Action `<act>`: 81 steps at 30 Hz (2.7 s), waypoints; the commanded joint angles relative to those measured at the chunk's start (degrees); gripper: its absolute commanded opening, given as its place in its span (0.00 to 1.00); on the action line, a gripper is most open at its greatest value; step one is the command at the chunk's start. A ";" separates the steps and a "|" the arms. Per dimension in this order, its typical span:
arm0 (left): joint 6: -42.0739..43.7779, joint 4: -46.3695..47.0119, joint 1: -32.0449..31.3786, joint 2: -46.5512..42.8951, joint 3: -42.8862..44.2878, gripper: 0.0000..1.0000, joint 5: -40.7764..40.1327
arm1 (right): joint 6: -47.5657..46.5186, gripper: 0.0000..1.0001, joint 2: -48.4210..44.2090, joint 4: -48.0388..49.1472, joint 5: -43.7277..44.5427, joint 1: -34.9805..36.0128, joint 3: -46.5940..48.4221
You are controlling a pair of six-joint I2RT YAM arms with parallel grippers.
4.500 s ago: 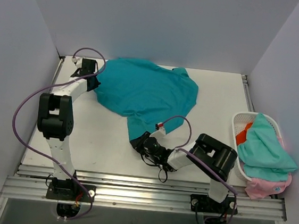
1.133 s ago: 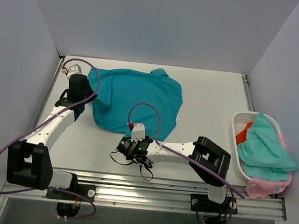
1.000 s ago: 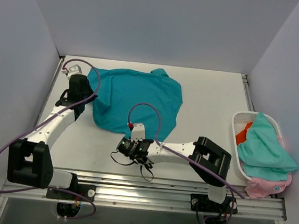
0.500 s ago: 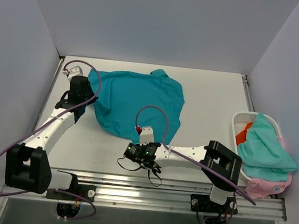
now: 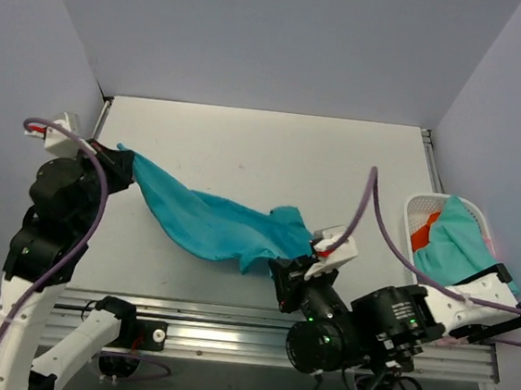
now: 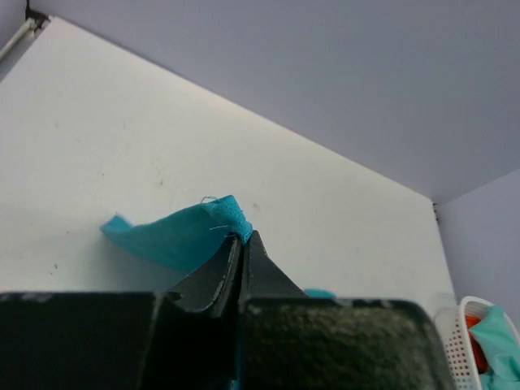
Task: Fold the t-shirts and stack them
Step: Flatten out the tshirt
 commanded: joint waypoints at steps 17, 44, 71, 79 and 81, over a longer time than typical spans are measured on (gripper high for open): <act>4.40 -5.07 0.03 -5.80 28.13 0.02 11.60 | -120.06 0.00 -4.89 119.40 26.89 6.68 -11.79; 6.33 16.12 3.28 18.11 8.70 0.02 5.90 | -50.18 0.00 20.61 43.28 -54.86 -87.15 7.89; 5.28 7.77 3.37 -5.00 16.52 0.02 21.81 | -57.56 0.00 -14.82 31.68 -68.36 -76.11 19.57; 4.67 6.97 3.37 -3.61 12.67 0.02 19.88 | -56.24 0.00 -14.65 32.56 -66.39 -78.66 13.78; 4.06 9.33 3.37 -2.11 7.95 0.02 19.26 | -56.32 0.00 -11.40 32.99 -62.36 -78.57 11.59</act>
